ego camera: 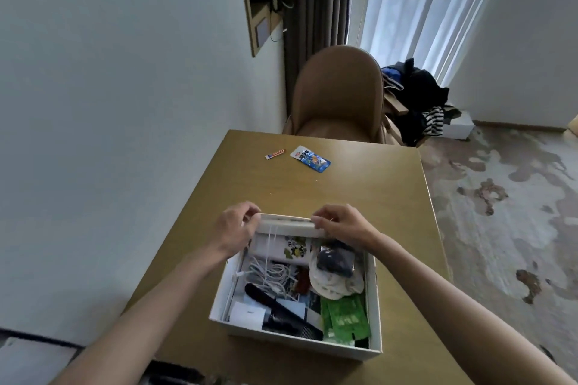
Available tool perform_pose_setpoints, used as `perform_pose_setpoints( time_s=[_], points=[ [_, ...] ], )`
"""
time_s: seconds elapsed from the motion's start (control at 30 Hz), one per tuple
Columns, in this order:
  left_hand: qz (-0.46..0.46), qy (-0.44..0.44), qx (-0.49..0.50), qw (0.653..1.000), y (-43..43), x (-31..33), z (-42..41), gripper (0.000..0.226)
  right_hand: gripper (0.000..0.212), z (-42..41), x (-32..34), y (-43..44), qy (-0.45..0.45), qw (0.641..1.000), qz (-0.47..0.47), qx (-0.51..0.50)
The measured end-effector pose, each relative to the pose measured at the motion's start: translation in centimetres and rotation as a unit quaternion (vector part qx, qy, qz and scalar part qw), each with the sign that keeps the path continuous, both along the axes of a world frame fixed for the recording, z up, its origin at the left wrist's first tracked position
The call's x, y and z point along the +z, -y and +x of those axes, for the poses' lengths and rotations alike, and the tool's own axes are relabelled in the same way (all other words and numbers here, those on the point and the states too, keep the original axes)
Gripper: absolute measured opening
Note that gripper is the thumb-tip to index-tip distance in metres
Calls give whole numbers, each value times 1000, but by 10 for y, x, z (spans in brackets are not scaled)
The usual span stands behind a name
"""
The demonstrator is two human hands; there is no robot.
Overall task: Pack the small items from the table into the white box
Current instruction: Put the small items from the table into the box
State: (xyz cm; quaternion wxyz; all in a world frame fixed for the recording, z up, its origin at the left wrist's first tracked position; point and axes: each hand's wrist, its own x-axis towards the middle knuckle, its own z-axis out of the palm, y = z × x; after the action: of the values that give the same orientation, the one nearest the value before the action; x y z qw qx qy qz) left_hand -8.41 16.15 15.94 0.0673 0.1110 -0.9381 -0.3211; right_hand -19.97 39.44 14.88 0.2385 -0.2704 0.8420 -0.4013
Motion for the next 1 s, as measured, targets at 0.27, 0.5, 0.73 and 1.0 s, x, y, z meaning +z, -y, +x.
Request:
perform_pose_setpoints(
  time_s=[0.27,0.5,0.73,1.0],
  points=[
    [108,36,35,993,34,-23,-82,17,15,-69,-14,31,-3,997,60,-46],
    [95,215,-93,968,72,-79,-136,21,49,-107,-63,73,61,926,334,166],
    [79,267,-149,949,90,-125,-159,17,43,-119,-105,93,76,878,389,268],
    [77,280,-175,941,91,-150,-174,10,34,-118,-112,110,-93,816,419,388]
  ],
)
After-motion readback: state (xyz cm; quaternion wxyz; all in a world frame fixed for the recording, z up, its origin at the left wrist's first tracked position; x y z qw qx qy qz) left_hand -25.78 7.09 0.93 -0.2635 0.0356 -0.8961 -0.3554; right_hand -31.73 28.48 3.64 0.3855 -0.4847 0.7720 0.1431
